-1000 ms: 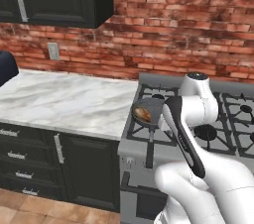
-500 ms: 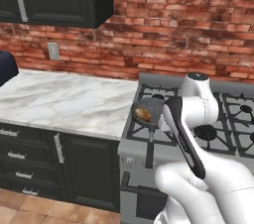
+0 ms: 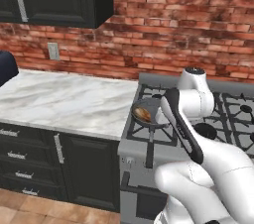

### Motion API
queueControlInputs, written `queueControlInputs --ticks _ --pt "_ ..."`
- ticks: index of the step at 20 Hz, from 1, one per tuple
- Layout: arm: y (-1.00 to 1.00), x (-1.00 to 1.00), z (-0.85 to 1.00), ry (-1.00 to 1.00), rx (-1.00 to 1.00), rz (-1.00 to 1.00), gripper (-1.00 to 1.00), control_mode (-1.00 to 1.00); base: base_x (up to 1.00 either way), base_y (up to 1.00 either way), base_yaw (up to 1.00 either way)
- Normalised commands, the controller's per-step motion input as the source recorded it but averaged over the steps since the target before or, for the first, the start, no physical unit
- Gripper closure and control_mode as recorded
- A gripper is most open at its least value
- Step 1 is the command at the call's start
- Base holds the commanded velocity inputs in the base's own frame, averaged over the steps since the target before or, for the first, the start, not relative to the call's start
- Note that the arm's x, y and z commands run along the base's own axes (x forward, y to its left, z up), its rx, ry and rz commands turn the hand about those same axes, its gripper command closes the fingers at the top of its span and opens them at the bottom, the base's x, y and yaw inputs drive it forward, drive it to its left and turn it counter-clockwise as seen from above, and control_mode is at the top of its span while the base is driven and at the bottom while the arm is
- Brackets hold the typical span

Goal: Take the chicken drumsticks from the pan and place one on each plate on the dining counter.

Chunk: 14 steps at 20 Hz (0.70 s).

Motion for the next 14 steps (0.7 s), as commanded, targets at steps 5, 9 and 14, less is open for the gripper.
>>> queueControlInputs --ticks 5,9,14 --pt "0.11 0.76 0.18 0.06 0.0 0.0 -1.0 -1.0 0.0 0.0 0.0" --pt "0.15 0.76 0.02 0.0 0.0 0.0 -1.0 -1.0 0.0 0.0 0.0" --pt "0.23 0.34 -0.12 0.02 0.0 0.0 -1.0 -1.0 0.0 0.0 0.0"
